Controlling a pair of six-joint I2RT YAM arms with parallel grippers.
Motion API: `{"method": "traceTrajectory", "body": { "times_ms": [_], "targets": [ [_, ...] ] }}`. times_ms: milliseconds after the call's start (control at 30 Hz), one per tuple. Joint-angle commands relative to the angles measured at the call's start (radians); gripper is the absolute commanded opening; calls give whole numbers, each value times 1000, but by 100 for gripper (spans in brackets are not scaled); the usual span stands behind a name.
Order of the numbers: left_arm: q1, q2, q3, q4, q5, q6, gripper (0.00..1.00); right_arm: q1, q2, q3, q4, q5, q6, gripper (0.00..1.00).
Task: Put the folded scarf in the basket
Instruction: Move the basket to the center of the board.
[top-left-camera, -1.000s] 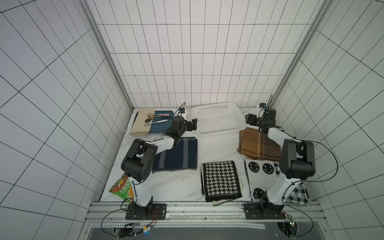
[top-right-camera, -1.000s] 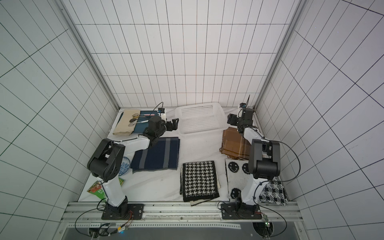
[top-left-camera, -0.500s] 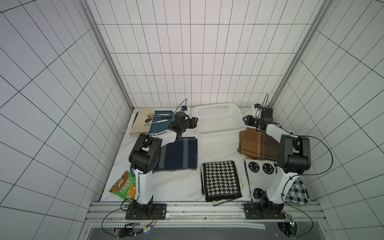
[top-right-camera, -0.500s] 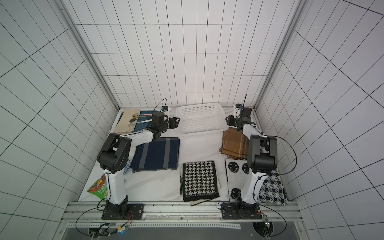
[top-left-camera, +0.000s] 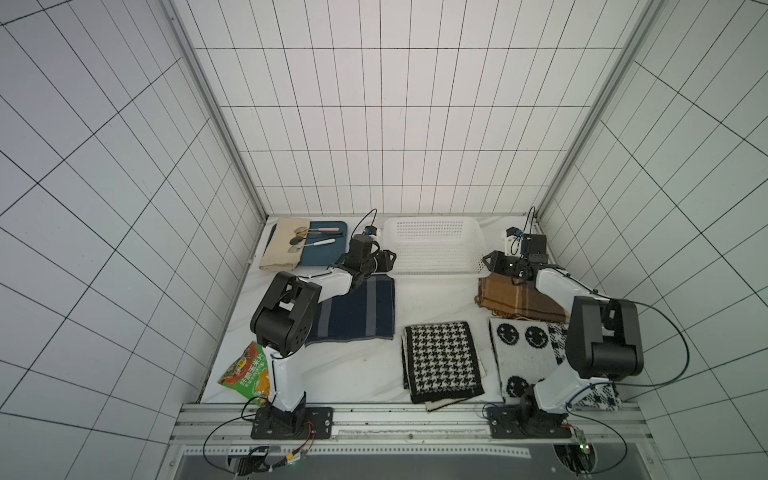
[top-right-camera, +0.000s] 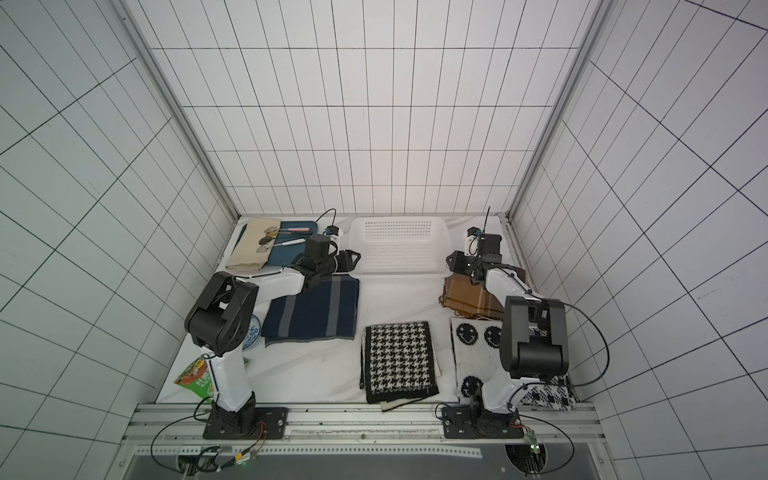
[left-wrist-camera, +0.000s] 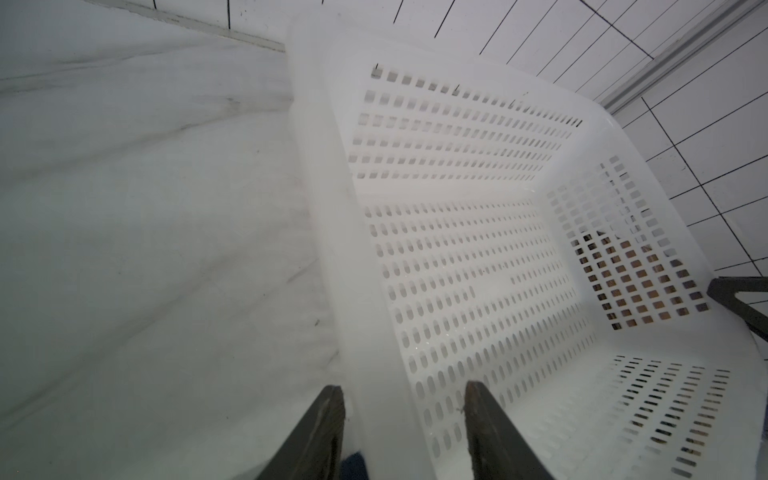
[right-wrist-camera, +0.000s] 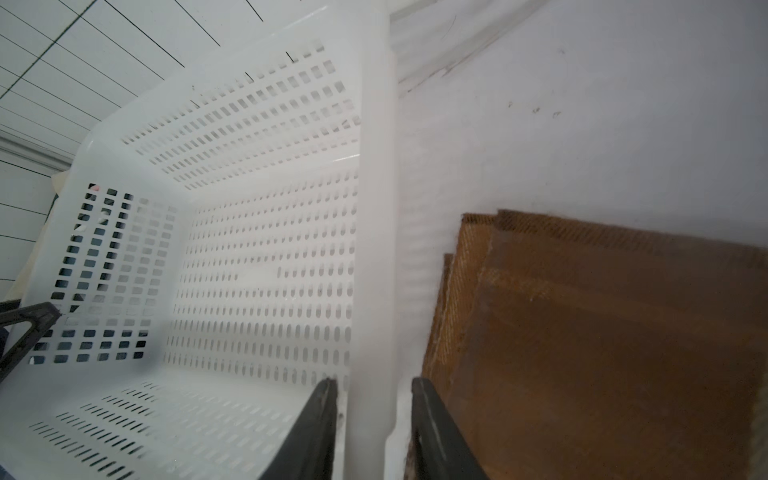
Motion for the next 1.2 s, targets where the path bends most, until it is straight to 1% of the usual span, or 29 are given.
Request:
{"method": "traceTrajectory", "body": {
  "times_ms": [0,100,200,400,467,533,567,633,667,700,767,867,967,1067,1133,1167],
  "targets": [
    [-29,-31,-31,-49,2,1,50,3,-102,-74,-66,52,14,33],
    [-54,-35,-39,-93,-7,-7,50,5,-177,-147,-68,57,31,33],
    [-79,-73,-90,-93,-44,-8,50,6,-238,-196,-73,48,37,33],
    [-86,-117,-151,-82,-29,-19,47,23,-311,-258,-70,37,48,31],
    [-86,-124,-161,-80,-24,-21,44,35,-324,-265,-83,36,48,28],
    [-87,-129,-170,-84,-27,-22,46,52,-340,-258,-121,20,50,22],
    [-88,-135,-176,-85,-33,-25,48,67,-355,-262,-136,26,50,23],
    [-87,-141,-184,-83,-31,-27,46,84,-389,-277,-148,64,48,24],
    [-88,-144,-185,-91,-28,-31,46,86,-404,-284,-162,83,48,24],
    [-93,-150,-189,-98,-29,-36,49,87,-418,-283,-181,92,47,24],
    [-105,-170,-205,-102,-52,-31,49,94,-453,-293,-212,110,42,26],
    [-109,-189,-212,-111,-65,-33,49,97,-502,-329,-213,126,53,29],
    [-114,-212,-222,-115,-70,-46,50,98,-521,-356,-215,121,69,32],
    [-134,-260,-222,-180,-88,-58,55,98,-540,-363,-229,126,74,35],
    [-161,-304,-233,-210,-145,-57,64,99,-559,-373,-225,142,78,37],
    [-165,-317,-233,-225,-159,-58,65,99,-566,-375,-225,146,79,38]
  ]
}}
